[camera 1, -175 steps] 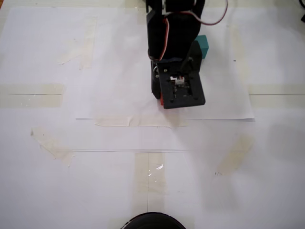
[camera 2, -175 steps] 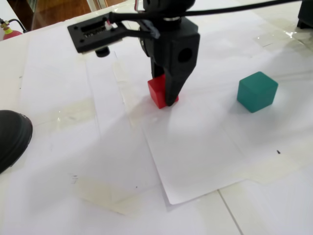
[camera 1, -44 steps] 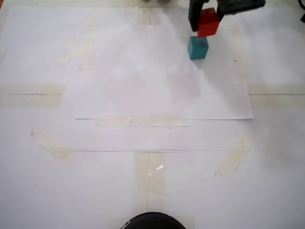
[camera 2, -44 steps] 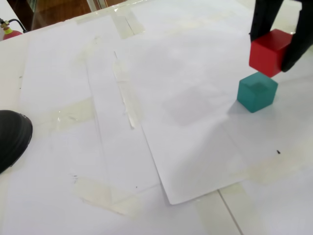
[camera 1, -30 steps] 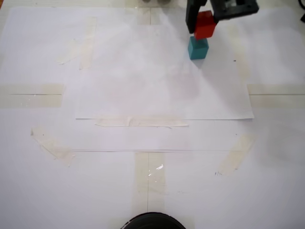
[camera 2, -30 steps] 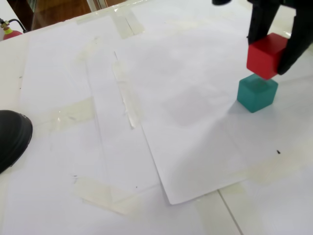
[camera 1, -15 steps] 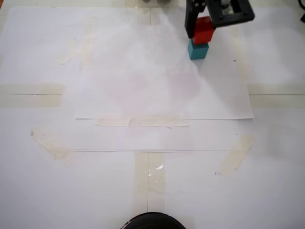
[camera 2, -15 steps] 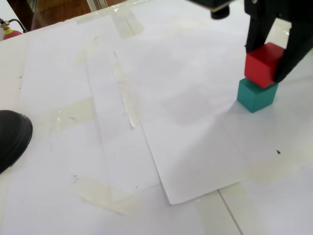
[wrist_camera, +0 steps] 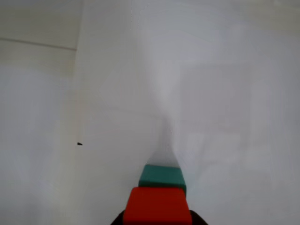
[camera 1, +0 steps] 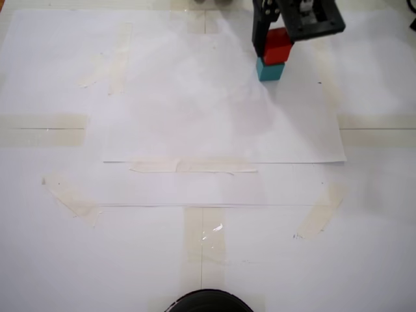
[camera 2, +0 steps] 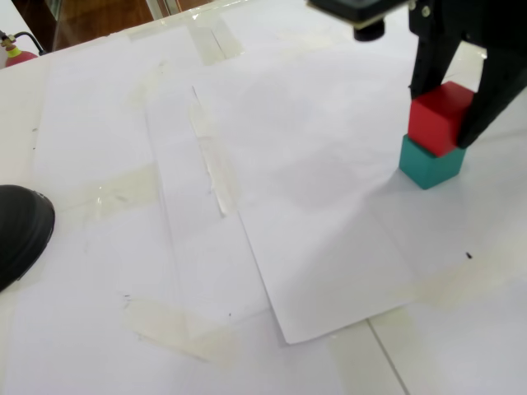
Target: Put the red cube on the top of the blue cube.
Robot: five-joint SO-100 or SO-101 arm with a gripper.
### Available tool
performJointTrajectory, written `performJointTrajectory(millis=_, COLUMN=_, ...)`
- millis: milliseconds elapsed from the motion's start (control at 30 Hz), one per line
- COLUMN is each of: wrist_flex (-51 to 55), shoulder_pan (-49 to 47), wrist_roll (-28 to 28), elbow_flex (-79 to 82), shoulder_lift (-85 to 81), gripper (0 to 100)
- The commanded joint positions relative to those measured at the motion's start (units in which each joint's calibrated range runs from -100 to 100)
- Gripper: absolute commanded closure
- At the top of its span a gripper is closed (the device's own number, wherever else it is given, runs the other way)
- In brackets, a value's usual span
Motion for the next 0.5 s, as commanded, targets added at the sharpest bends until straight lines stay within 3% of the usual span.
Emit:
performJointTrajectory(millis=0, wrist_flex=-1.97, shoulder_pan=0.51, wrist_roll=0.15, elbow_flex=0.63, shoulder_lift=-0.11, gripper=90)
performJointTrajectory(millis=467, wrist_flex=-2.06, shoulder_pan=0.44, wrist_roll=0.10, elbow_flex=1.45, shoulder_lift=-0.28, gripper=88)
